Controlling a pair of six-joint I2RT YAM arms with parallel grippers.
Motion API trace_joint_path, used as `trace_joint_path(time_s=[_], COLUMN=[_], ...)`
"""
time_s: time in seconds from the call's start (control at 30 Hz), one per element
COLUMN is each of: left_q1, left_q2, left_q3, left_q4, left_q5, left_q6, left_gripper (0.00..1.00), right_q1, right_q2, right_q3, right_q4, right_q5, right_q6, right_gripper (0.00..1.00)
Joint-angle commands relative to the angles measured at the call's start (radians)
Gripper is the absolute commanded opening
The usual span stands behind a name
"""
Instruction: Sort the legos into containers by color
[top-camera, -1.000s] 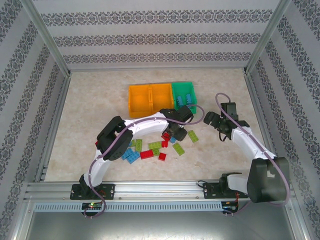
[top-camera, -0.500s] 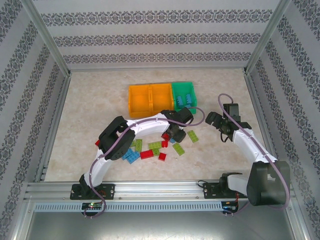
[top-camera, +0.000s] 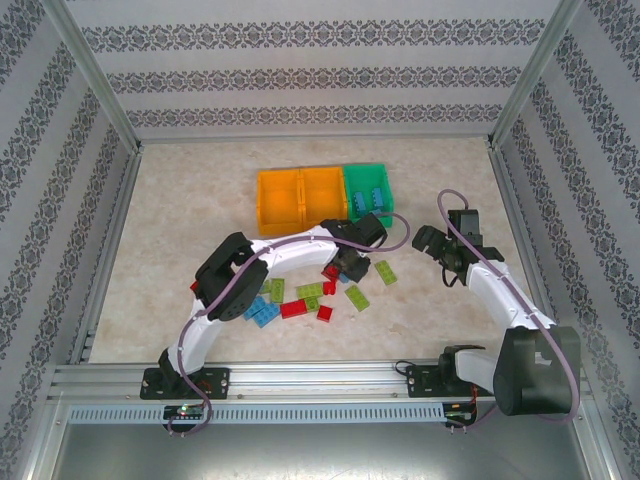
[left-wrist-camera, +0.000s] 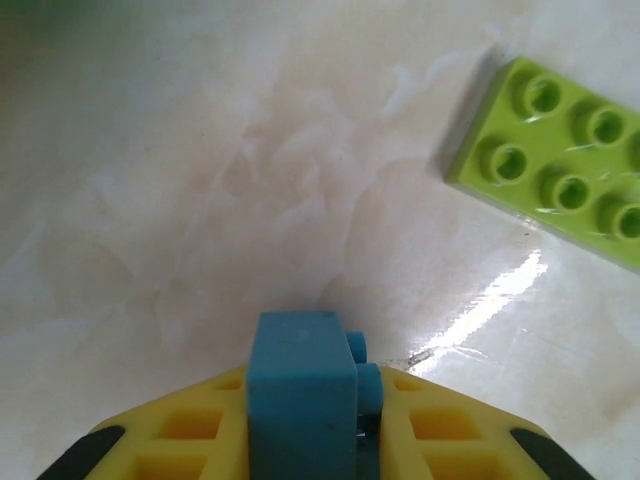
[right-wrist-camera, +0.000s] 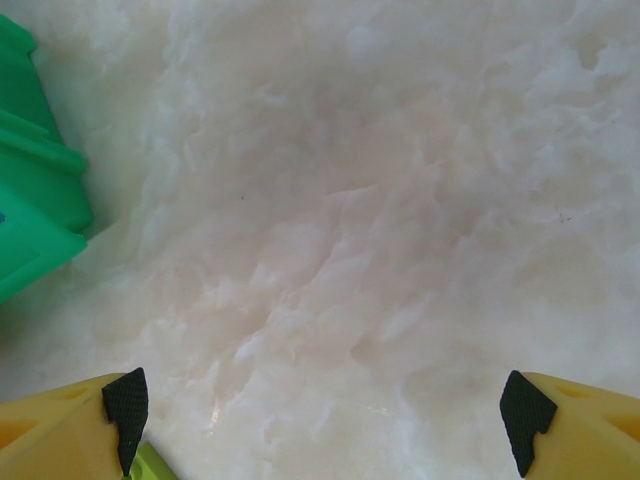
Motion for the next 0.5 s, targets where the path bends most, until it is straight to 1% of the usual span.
trace_joint_path(time_s=[0.0,0.17,0.27,0.33,0.47], left_q1=[-0.004,0.039,0.072,0.094,0.138], left_q2=[-0.129,-0.254,-0.29,-0.276,-0.181], left_q3=[-0.028,-0.105,-0.12,-0.089,0.056], left_q4=[0.064,0.165,0.247,0.276,0.282], left_q5=[-0.04,-0.045,-0.01,0.034,0.1], left_q6=[-0.001,-0.044,-0.051,-0.052,-0.082], left_gripper=[0.26,0.26,0.27,0.27,0.26], right_q1=[-0.006,-0.006,-0.005,-0.003,0.007], right_q2=[-0.01,0.004,0.015,0.022,0.018], right_q3=[-0.02,-0.033,-0.04,-0.04,-0.051], right_q4=[0.006,0.036,0.062,0.073,0.088], right_q5=[-0.027,-0.078,-0.115,-0.126,-0.15], right_q6=[0.013,0.025,0.034,0.044,0.057], right_gripper=[0.94,0.93,0.93,0.92,0.9])
